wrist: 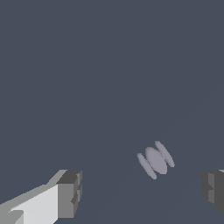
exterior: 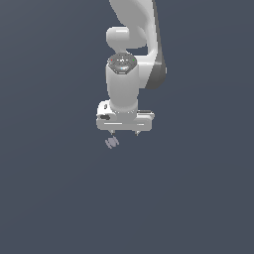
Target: Pick up the object and move it to a goal position.
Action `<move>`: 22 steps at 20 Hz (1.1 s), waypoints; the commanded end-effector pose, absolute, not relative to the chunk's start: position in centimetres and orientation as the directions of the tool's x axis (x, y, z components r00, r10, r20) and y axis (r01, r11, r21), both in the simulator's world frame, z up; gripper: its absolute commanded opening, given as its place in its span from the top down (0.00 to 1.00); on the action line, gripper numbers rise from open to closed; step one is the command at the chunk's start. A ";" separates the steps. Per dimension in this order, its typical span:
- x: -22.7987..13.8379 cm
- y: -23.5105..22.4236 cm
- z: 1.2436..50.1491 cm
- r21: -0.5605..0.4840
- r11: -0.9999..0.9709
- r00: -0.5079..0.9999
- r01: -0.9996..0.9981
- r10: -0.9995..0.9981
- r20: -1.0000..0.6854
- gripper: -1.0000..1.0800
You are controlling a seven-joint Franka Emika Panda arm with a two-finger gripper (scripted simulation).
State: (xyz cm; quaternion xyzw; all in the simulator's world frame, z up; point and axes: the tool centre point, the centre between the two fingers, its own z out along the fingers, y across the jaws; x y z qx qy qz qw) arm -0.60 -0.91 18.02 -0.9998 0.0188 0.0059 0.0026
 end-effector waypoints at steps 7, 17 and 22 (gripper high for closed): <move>-0.5 -2.7 19.3 -0.014 -0.997 0.997 -0.073 -0.073 -0.006 0.04; -0.6 -3.2 19.3 -0.016 -0.997 0.998 -0.069 -0.069 -0.005 0.04; -0.8 -3.7 18.3 -0.013 -1.000 1.000 -0.027 -0.027 -0.004 0.04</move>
